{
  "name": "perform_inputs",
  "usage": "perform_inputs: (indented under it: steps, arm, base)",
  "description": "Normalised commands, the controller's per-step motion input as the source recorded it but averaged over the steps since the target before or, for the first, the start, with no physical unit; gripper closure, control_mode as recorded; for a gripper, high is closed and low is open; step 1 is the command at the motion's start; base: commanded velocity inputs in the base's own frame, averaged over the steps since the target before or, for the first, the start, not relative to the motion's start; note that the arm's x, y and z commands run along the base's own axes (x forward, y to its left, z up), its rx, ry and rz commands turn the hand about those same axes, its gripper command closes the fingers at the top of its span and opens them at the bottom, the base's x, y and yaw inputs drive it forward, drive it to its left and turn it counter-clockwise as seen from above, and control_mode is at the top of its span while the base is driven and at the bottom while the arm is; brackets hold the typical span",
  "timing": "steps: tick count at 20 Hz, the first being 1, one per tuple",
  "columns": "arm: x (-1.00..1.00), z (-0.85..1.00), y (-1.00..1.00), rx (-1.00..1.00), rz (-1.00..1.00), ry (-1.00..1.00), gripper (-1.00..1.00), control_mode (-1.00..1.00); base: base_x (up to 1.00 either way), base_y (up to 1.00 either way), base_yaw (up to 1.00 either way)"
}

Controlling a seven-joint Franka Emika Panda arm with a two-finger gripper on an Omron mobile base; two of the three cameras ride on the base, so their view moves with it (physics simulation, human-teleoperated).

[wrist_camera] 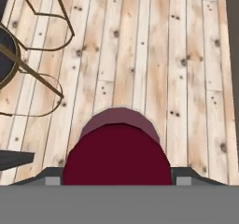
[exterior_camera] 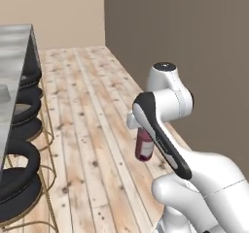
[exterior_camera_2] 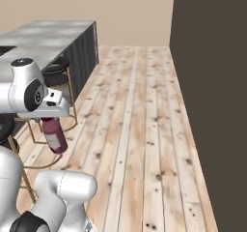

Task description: There is a wine glass and glass cup on the dining counter. Place the wine bottle next to the wine glass and the juice bottle next to the glass cup.

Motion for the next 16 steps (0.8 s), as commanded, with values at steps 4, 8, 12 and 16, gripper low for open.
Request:
perform_inputs:
  steps: [4,8,12,16]
  arm:
    - [0.0,0.0,0.0,0.0,0.0,0.0,1.0,1.0]
    - [0.0,0.0,0.0,0.0,0.0,0.0,1.0,1.0]
    - [0.0,0.0,0.0,0.0,0.0,0.0,1.0,1.0]
    - [0.0,0.0,0.0,0.0,0.0,0.0,1.0,1.0]
  base:
    - [0.77,-0.29,0.16]
    - [0.76,-0.33,0.12]
    - [0.76,-0.34,0.11]
    - [0.71,-0.36,0.1]
